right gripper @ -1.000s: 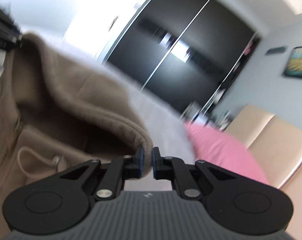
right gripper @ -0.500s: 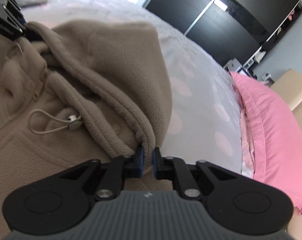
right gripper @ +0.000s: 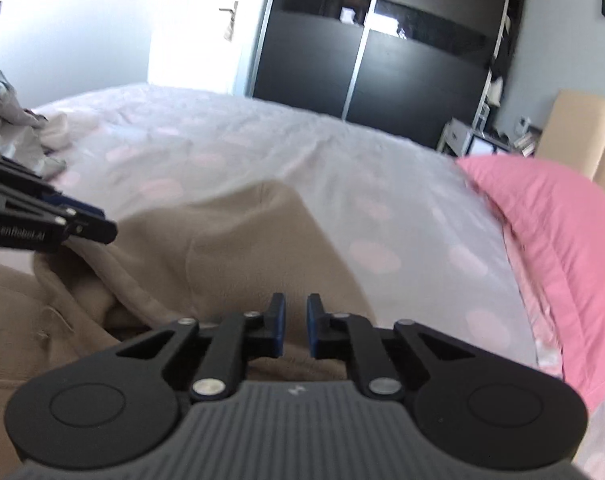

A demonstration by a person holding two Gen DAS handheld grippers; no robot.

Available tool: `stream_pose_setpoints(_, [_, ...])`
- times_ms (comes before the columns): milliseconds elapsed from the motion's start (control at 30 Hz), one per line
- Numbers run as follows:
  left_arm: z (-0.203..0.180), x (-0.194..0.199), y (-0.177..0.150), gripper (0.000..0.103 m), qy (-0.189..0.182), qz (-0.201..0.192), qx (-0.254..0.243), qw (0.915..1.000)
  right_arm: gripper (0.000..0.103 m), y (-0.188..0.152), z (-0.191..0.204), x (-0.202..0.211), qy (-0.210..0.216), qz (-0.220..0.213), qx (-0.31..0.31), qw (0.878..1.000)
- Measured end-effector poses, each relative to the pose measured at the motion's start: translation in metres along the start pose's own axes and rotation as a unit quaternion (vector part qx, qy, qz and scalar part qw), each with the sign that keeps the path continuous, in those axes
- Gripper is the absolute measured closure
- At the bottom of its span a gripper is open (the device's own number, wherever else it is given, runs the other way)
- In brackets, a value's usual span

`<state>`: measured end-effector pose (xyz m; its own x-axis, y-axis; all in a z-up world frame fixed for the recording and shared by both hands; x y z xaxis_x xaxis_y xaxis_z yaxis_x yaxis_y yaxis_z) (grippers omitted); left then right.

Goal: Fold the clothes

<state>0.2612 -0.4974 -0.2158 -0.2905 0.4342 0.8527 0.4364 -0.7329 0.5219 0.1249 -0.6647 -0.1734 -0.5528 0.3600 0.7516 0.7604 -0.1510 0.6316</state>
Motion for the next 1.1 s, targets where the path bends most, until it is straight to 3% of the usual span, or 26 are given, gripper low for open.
stream_pose_setpoints(100, [0.011,-0.014,-0.021,0.094,0.002,0.023,0.010,0.9997,0.094,-0.025,-0.004,-0.017,0.034,0.039,-0.037,0.998])
stream_pose_setpoints(233, [0.020,-0.011,-0.026,0.099,-0.005,0.028,0.027,0.9992,0.095,-0.045,-0.010,-0.020,0.064,0.036,-0.054,0.996])
stream_pose_setpoints(400, [0.012,0.022,-0.002,0.098,-0.028,-0.036,0.008,0.9989,0.094,-0.024,-0.016,-0.001,0.078,0.005,-0.058,0.995])
stream_pose_setpoints(533, [-0.001,0.014,0.016,0.098,-0.040,-0.041,0.015,0.9982,0.094,0.010,-0.011,-0.001,0.111,-0.025,-0.086,0.990])
stream_pose_setpoints(700, [-0.008,-0.026,0.004,0.098,-0.022,0.011,0.016,0.9996,0.094,0.045,0.013,-0.038,0.114,-0.026,-0.091,0.989])
stream_pose_setpoints(933, [-0.002,-0.037,-0.003,0.098,-0.035,0.004,0.017,0.9993,0.094,0.075,0.010,-0.118,0.076,0.034,-0.150,0.985])
stream_pose_setpoints(1100, [0.003,-0.042,-0.005,0.096,-0.042,-0.003,0.024,0.9988,0.095,0.073,0.009,-0.145,0.063,0.055,-0.172,0.981])
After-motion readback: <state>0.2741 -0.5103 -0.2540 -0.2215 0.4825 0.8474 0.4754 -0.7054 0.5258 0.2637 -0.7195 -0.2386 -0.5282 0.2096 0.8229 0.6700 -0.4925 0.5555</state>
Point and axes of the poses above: each gripper's, at about its wrist camera, not at the fingertips, and x roughly against the way its jaws point, z to its left, y to its top, the point moved 6 cm from there along -x, roughly the way its jaws point, and after that the axes turned 15 degrees about z, right-handed, at the moved point
